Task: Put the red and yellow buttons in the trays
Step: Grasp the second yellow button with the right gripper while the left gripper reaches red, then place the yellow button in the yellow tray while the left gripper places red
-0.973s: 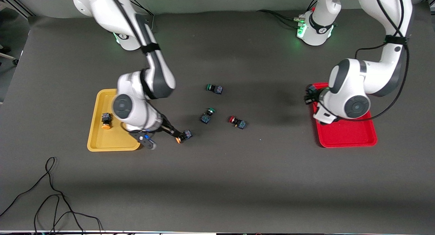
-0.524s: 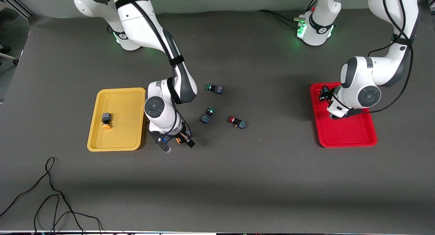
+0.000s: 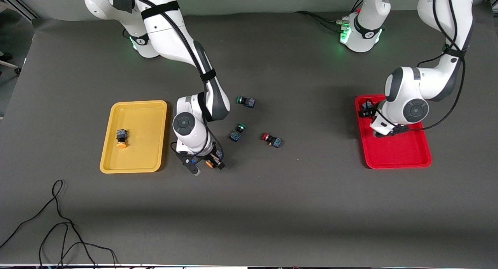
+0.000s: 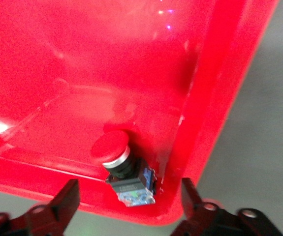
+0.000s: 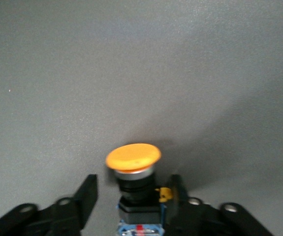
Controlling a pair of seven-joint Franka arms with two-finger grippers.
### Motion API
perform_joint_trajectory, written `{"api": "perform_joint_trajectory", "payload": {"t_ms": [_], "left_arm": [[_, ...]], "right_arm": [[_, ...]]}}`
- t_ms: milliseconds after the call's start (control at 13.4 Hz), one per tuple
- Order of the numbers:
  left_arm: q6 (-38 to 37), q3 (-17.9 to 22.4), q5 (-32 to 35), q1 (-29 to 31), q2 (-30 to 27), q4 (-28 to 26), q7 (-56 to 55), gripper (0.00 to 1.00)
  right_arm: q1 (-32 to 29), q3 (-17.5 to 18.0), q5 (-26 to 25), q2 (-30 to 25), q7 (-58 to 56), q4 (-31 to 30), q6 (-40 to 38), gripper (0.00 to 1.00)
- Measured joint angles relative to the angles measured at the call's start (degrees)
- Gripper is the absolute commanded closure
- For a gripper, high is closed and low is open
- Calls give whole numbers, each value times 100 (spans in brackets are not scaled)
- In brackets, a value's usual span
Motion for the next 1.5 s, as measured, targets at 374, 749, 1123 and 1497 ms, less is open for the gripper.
{"api": "perform_joint_trajectory", "payload": {"t_ms": [374, 749, 1123, 1497], "left_arm": [[-1816, -105, -1148, -555, 376, 2154, -882, 0], [-2149, -135, -2218, -1274, 1749, 4008, -2630, 0], [-811, -313, -2458, -2102, 2636, 4307, -4562, 0], [12, -583, -2522, -2131, 3115, 4531, -5235, 0]], "right_arm": [[0, -53, 0, -158, -300, 164, -536, 79], [-46, -927, -162, -1188, -2092, 240, -2713, 79], [-187, -2073, -262, -1524, -6156, -852, -3063, 79], [-579, -2135, -103, -1111, -8279, -1620, -2322, 78]]}}
